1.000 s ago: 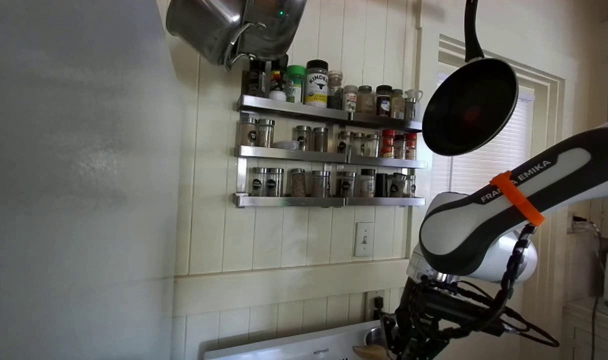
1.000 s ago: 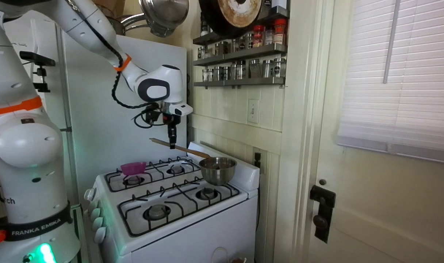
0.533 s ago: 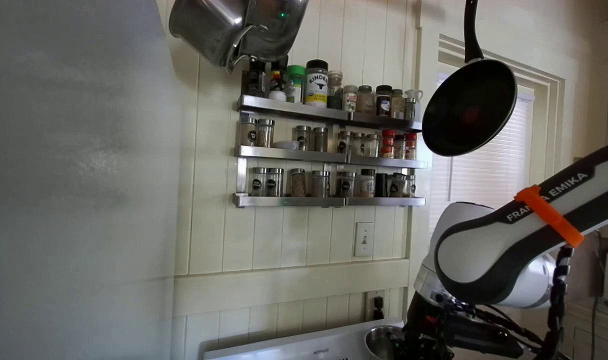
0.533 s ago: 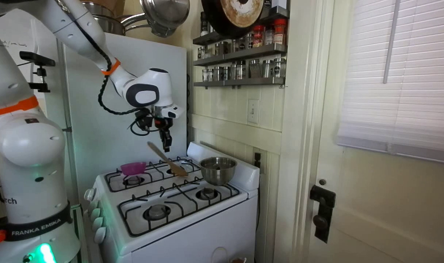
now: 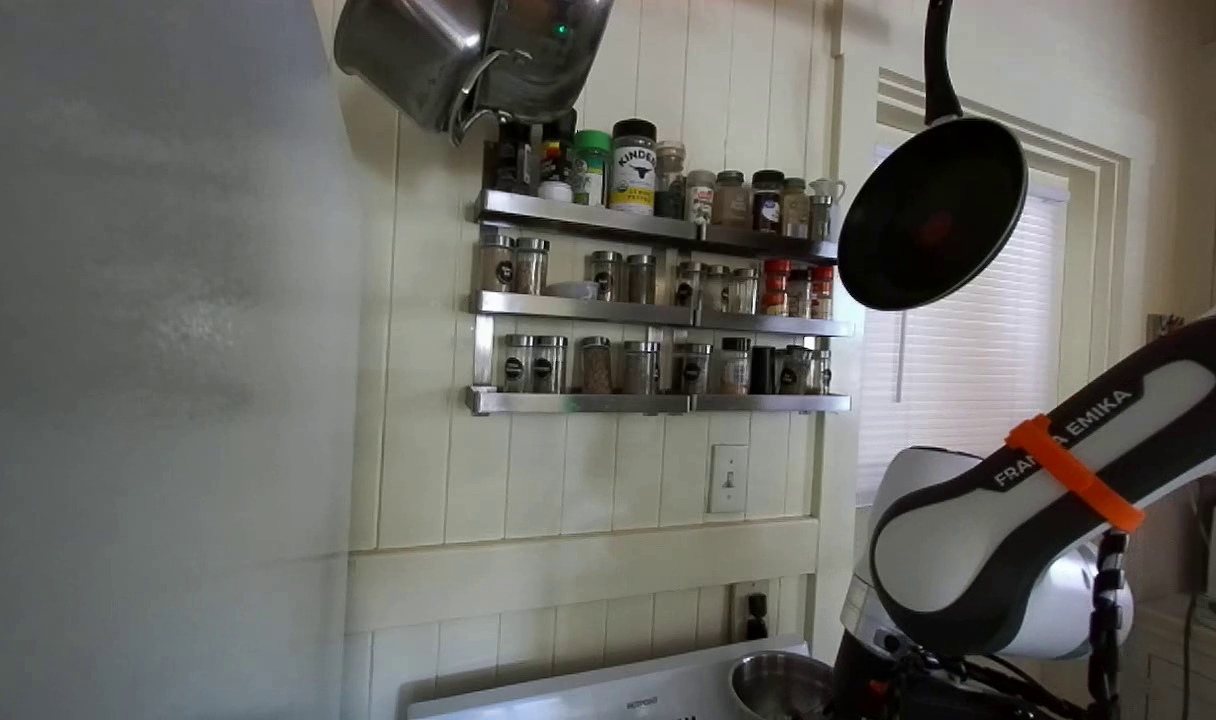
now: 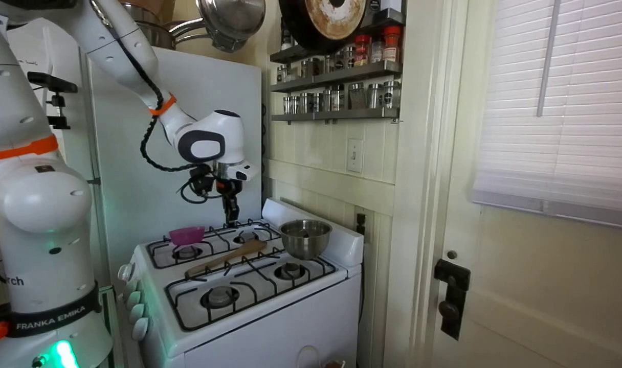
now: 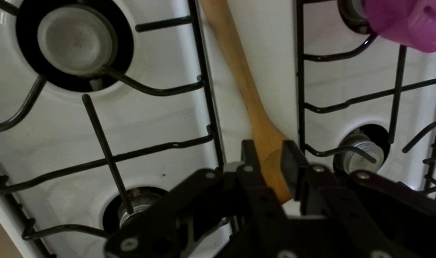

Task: Move the silver bowl to the right

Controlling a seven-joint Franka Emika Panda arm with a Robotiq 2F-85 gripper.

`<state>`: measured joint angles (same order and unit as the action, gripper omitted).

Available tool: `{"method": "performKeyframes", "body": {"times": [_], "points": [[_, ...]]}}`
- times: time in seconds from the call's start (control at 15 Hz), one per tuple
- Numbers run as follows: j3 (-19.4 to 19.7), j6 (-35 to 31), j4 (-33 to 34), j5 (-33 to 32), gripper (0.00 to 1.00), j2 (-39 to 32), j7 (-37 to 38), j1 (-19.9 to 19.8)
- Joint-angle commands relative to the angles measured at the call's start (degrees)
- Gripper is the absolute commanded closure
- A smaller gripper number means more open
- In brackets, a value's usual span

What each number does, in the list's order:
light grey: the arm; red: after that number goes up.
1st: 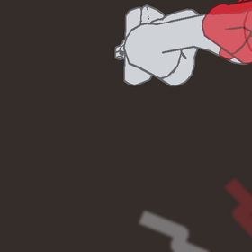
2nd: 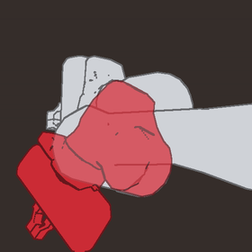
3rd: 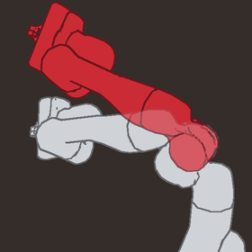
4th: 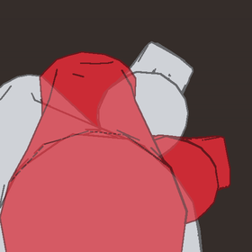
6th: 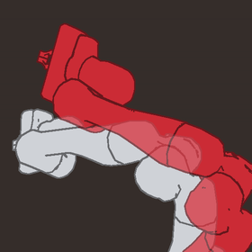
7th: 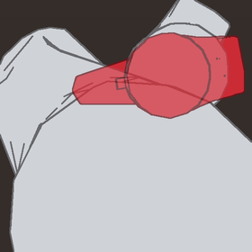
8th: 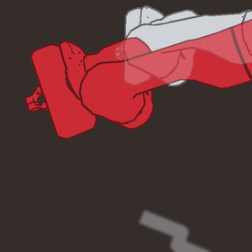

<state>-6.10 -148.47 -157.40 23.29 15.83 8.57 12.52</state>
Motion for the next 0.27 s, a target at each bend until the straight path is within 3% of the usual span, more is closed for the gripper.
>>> {"method": "performKeyframes", "body": {"times": [0.0,0.07,0.13,0.2], "points": [[2.9,7.3,2.0,3.3,0.53,-0.4,-3.3,-0.1],[3.4,11.2,2.9,2.3,0.56,-0.1,-3.5,-0.8],[1.5,5.7,1.2,1.3,0.81,-0.4,-1.4,-0.8],[2.0,8.1,1.9,1.3,0.75,-0.4,-2.0,-1.2]]}}
